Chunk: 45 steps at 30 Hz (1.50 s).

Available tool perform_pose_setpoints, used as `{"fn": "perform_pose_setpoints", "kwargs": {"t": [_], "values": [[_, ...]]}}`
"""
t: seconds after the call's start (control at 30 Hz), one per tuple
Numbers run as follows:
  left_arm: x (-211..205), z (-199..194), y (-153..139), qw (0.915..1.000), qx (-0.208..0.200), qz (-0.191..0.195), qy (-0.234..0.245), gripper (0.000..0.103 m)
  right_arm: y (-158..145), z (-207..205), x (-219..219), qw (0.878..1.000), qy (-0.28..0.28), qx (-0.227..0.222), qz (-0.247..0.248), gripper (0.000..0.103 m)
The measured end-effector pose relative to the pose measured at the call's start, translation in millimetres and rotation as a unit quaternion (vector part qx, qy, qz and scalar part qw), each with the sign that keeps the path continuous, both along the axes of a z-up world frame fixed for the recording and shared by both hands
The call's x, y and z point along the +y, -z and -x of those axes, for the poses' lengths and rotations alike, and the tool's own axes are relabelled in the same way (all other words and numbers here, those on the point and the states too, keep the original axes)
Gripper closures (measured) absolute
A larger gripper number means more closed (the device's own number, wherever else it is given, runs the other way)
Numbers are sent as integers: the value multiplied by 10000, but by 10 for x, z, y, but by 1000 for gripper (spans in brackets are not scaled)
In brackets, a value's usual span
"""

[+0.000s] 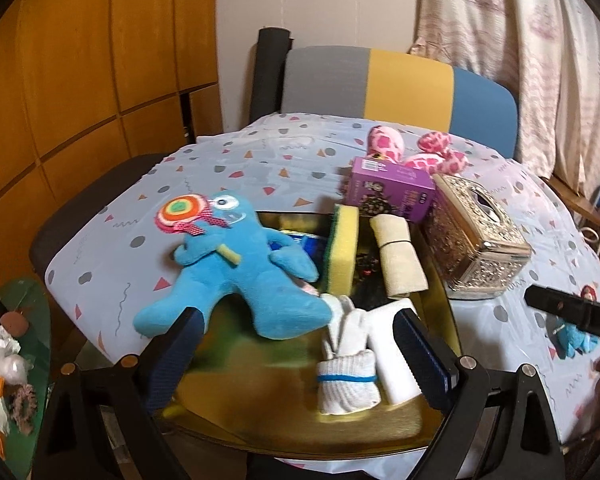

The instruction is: Organize soft objects

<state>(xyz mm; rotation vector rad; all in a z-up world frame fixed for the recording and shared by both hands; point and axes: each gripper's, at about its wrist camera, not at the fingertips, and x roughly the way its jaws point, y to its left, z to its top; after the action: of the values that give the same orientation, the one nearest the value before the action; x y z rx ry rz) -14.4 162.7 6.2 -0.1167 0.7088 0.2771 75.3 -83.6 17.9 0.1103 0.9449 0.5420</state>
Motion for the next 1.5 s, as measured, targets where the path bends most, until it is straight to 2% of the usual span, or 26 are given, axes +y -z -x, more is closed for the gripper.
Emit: {"fn": "perform_pose_setpoints", "kwargs": {"t": [0.4,0.7,0.8,1.07,1.13,1.37,1.5], "values": [[-338,-103,14,9986,103,-155,492,7,-33,-114,-828,9947,1023,-97,11,36],[-526,-174,51,9967,188,-196,768,7,-112,-90,-1464,9827,1838,-210,-41,36],[-575,-179,55,9960,185,-187,856,7,-180,-57,-1709,9748,2210,-314,-39,36],[-680,-225,76,9941,217,-130,1058,7,-428,146,-2558,9292,3611,-611,-489,36],[-714,-236,77,9934,220,-127,1115,7,-435,184,-2684,9228,3771,-622,-496,36],[-825,-263,116,9911,312,-148,1284,7,-325,261,-2817,9156,3962,-479,-492,36],[-965,-301,112,9878,371,-220,1496,7,-219,218,-2794,9184,3914,-344,-463,36]]}}
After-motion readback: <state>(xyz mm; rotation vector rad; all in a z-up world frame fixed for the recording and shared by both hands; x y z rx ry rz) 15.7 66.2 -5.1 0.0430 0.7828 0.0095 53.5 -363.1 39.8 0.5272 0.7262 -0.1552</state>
